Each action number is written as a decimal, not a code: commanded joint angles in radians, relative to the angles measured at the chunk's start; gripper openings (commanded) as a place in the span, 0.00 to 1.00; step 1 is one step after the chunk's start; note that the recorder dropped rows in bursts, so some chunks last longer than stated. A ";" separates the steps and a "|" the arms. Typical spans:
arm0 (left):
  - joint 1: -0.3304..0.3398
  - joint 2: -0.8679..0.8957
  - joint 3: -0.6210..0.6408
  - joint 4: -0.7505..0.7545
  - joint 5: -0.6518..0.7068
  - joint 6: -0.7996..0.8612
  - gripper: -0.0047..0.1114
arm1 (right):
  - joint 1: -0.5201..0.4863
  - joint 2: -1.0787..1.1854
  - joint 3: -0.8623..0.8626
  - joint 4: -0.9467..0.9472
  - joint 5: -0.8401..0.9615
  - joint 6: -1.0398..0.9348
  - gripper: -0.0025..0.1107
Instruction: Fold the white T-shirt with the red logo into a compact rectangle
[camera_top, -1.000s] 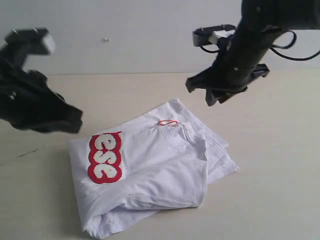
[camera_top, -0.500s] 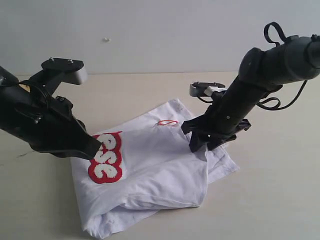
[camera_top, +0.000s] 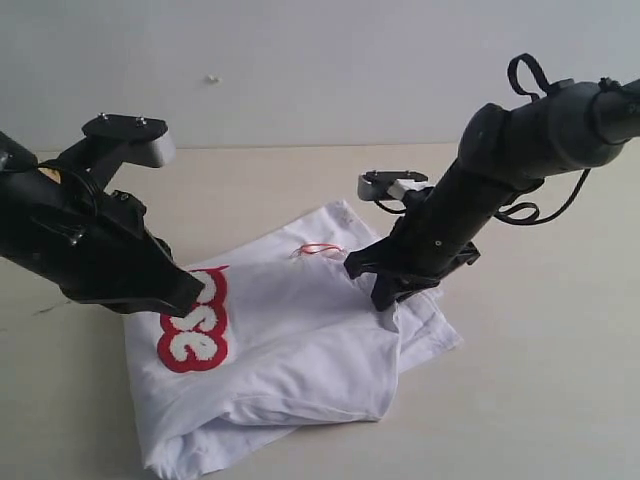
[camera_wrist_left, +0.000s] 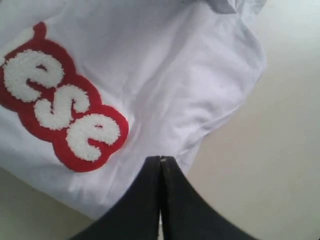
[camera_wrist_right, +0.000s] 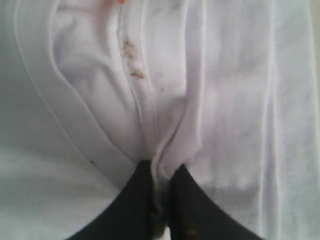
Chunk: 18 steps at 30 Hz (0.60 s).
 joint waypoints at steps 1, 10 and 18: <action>-0.005 -0.006 -0.004 -0.013 0.020 -0.001 0.04 | 0.004 -0.052 0.004 0.048 0.051 -0.052 0.02; -0.211 0.084 0.025 0.034 0.077 0.109 0.04 | 0.004 -0.193 -0.075 0.178 0.079 -0.121 0.02; -0.297 0.197 0.045 0.110 0.033 0.105 0.04 | 0.004 -0.219 -0.264 0.158 0.100 -0.118 0.02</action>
